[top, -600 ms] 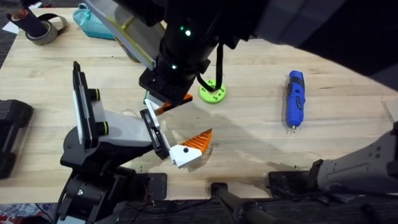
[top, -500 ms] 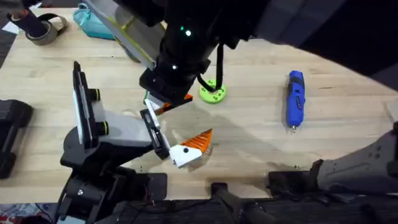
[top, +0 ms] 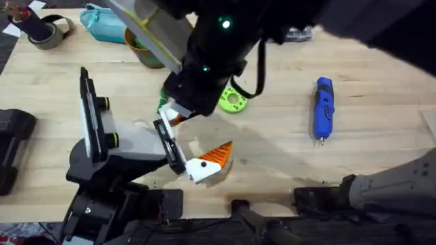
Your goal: Pick up the gripper from the table and insert it into the empty holder that is missing its gripper. Then pick up a screw, insert it into the mounting hole, and use the screwdriver to tighten it. Finally, clean up the table by picking up the vegetable and placing it into the bucket.
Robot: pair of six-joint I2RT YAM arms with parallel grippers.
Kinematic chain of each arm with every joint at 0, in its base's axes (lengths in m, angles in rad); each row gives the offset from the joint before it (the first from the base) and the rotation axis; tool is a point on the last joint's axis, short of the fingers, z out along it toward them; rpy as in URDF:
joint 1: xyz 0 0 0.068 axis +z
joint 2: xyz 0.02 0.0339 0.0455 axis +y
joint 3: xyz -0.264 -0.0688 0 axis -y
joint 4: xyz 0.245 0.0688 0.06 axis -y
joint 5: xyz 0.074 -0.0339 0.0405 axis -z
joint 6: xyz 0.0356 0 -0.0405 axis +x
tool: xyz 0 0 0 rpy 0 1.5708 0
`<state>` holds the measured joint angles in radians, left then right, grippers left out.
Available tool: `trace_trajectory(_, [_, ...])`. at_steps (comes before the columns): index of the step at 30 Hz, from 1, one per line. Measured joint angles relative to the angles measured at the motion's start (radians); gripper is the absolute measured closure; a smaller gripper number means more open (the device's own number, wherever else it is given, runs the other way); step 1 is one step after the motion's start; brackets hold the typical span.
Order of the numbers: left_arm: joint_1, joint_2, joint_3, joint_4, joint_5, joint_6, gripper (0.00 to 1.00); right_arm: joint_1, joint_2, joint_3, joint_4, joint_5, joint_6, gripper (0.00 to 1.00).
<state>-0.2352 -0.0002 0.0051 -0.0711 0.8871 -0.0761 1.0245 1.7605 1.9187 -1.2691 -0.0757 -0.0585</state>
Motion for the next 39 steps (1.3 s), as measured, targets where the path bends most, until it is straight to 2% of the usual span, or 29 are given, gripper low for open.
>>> trace_trajectory(6, [0.000, 0.000, 0.000, 0.000, 0.000, 0.000, 0.014, 0.000, -0.005, 0.043, -0.045, 0.000, -0.034, 0.988])
trace_trajectory(39, [0.000, 0.000, 0.000, 0.000, 0.000, 0.000, 0.014, 0.015, 0.052, 0.044, -0.024, 0.000, -0.107, 0.988])
